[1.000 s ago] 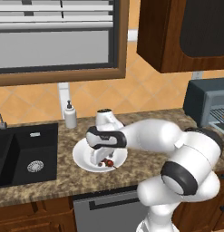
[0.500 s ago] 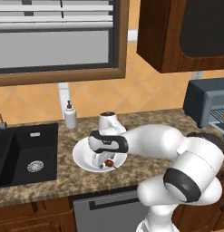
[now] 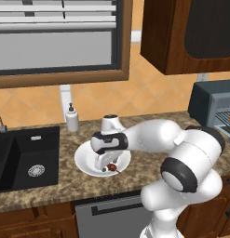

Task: Pick up the kebab skewer and baguette bread, and place them inside the toaster oven. Close the toaster oven door and start by setting the timer.

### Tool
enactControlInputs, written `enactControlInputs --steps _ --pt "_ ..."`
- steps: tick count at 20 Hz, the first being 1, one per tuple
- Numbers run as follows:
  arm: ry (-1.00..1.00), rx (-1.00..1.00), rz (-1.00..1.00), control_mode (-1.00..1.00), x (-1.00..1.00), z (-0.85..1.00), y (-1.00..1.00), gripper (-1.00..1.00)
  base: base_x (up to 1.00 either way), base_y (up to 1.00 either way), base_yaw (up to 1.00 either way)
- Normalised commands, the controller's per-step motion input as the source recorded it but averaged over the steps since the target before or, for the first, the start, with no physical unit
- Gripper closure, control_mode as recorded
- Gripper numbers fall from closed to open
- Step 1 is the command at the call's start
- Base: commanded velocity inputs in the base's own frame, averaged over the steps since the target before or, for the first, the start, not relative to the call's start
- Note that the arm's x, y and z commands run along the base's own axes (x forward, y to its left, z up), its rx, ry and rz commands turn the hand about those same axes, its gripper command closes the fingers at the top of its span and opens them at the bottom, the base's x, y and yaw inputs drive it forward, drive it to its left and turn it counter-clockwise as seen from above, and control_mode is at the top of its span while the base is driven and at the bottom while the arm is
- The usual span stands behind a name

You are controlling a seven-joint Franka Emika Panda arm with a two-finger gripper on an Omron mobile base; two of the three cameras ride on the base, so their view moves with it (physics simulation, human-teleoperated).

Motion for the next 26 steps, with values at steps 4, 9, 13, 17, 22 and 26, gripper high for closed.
enactControlInputs --steps 4,9,13,17,22,26 --pt "0.03 0.0 0.0 -1.0 0.0 -0.29 0.0 1.0 0.0 0.0 0.0" --pt "0.01 0.0 0.0 -1.0 0.0 -0.06 0.0 1.0 0.0 0.0 0.0" --pt "0.04 0.0 0.0 -1.0 0.0 -0.09 0.0 1.0 0.0 0.0 0.0" --pt "0.06 0.0 0.0 -1.0 0.0 0.02 0.0 1.0 0.0 0.0 0.0" --pt "0.02 0.0 -0.04 -1.0 -0.2 0.85 -0.09 1.0 0.0 0.0 0.0" --pt "0.04 0.01 -0.15 -1.0 -0.45 1.0 -0.14 1.0 0.0 0.0 0.0"
